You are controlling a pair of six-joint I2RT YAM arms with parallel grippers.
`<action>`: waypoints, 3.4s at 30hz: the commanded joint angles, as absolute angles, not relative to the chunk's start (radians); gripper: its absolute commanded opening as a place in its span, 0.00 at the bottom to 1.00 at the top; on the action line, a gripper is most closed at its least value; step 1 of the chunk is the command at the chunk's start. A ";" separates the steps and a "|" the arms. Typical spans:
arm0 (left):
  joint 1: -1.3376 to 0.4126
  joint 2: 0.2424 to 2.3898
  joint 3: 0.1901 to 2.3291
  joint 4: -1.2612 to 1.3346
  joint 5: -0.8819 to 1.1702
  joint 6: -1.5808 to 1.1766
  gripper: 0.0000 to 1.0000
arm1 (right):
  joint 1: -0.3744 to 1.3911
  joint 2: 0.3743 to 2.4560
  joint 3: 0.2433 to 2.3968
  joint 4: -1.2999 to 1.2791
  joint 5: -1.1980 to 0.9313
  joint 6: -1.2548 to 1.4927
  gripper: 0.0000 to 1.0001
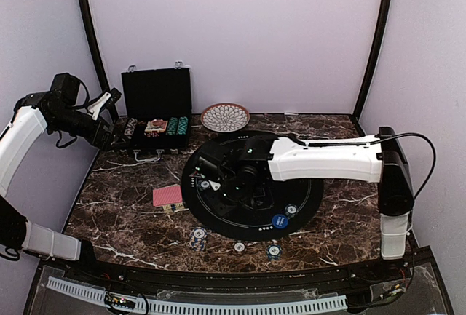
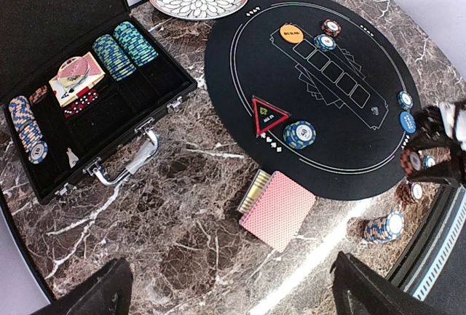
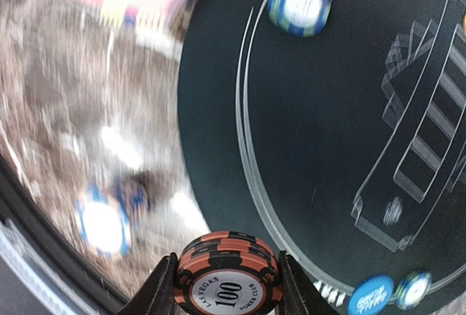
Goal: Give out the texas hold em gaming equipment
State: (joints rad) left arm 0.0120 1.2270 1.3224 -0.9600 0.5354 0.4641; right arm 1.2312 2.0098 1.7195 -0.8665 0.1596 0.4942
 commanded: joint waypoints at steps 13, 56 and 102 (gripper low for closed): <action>0.008 1.194 1.314 -0.976 0.558 0.472 0.99 | 1.099 2.384 2.084 -0.810 0.171 0.455 0.18; 0.007 1.195 1.322 -0.984 0.568 0.488 0.99 | 1.249 1.955 1.613 -0.853 0.179 0.520 0.67; 0.008 1.198 1.321 -0.983 0.564 0.486 0.99 | 1.348 2.028 1.433 -0.769 0.129 0.567 0.56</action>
